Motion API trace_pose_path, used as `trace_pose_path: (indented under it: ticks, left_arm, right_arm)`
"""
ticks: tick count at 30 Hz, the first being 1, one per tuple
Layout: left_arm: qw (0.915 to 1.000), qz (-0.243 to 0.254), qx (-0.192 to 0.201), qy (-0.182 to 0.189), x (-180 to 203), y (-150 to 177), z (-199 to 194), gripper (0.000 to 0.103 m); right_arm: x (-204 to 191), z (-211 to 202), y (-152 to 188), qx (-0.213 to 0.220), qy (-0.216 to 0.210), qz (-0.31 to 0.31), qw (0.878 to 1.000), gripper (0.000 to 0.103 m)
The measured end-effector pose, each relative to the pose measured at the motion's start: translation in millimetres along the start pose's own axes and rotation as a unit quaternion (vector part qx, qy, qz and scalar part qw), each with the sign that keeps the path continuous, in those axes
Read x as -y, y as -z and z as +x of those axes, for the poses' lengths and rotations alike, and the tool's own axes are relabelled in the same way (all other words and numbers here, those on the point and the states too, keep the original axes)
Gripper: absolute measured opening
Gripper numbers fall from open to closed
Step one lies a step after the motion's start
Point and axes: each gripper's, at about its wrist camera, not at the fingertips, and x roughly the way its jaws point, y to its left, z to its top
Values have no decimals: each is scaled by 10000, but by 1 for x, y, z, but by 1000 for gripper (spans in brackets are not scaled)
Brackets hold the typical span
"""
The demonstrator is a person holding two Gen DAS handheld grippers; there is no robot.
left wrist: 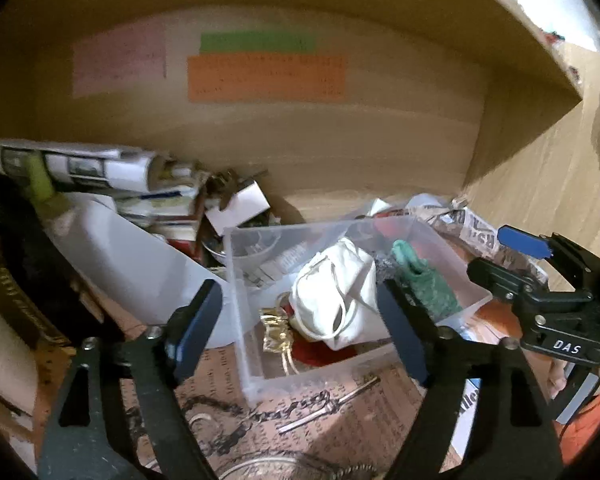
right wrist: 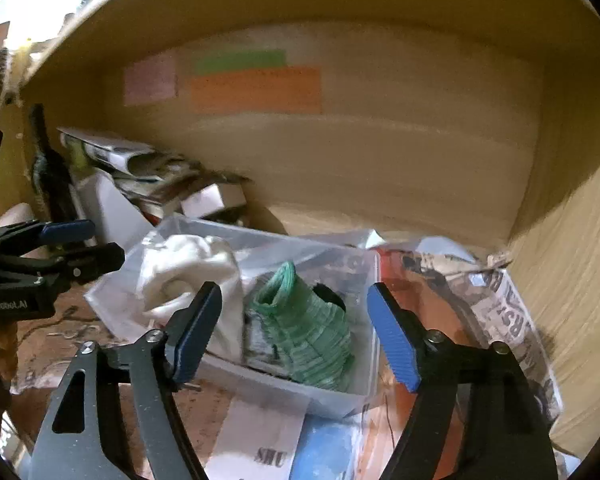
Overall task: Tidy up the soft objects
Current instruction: 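Grasp the floral scrunchie with the left tool while the right tool grasps the black beaded bracelet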
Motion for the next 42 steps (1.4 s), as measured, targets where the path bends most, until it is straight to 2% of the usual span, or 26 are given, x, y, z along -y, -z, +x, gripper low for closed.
trace_pose_path:
  ticks: [5, 11, 19, 25, 30, 33, 34, 35, 36, 38, 40, 42]
  left_arm:
    - [9999, 63, 109, -109, -5, 10, -24, 91]
    - [9997, -8, -224, -4, -15, 41, -32, 92]
    - [9954, -47, -946, 142, -15, 98, -28, 92]
    - [9936, -51, -1082, 331, -11, 122, -34, 92]
    - [9917, -46, -1189, 496, -11, 134, -34, 91]
    - [9890, 25, -1337, 631, -10, 140, -28, 79]
    - [9880, 42, -1393, 663, -10, 142, -25, 73]
    - [9877, 61, -1412, 665, -9, 144, -22, 72]
    - [9885, 75, -1363, 648, -9, 145, -22, 72]
    - [9894, 112, -1309, 617, -8, 145, -23, 60]
    - [9895, 121, -1301, 614, -9, 146, -22, 55]
    - [9896, 91, -1286, 630, -12, 146, -20, 53]
  right_arm:
    - [-20, -22, 8, 173, -175, -145, 9996, 78]
    - [-45, -30, 32, 29, -389, -325, 9987, 79]
    - [-64, -6, 70, -657, -597, -386, 9953, 79]
    - [-80, 16, 83, -1218, -1020, -532, 9859, 79]
    - [-98, 33, 89, -1593, -1186, -829, 9766, 76]
    - [-106, 43, 89, -1791, -1268, -998, 9705, 68]
    - [-109, 48, 90, -1860, -1268, -1077, 9684, 62]
    - [-111, 52, 90, -1893, -1276, -1102, 9673, 59]
    - [-111, 53, 90, -1876, -1302, -1093, 9674, 57]
    - [-108, 54, 89, -1846, -1249, -1028, 9694, 48]
    - [-103, 54, 90, -1825, -1147, -978, 9716, 35]
    - [-96, 52, 91, -1799, -1036, -924, 9738, 30]
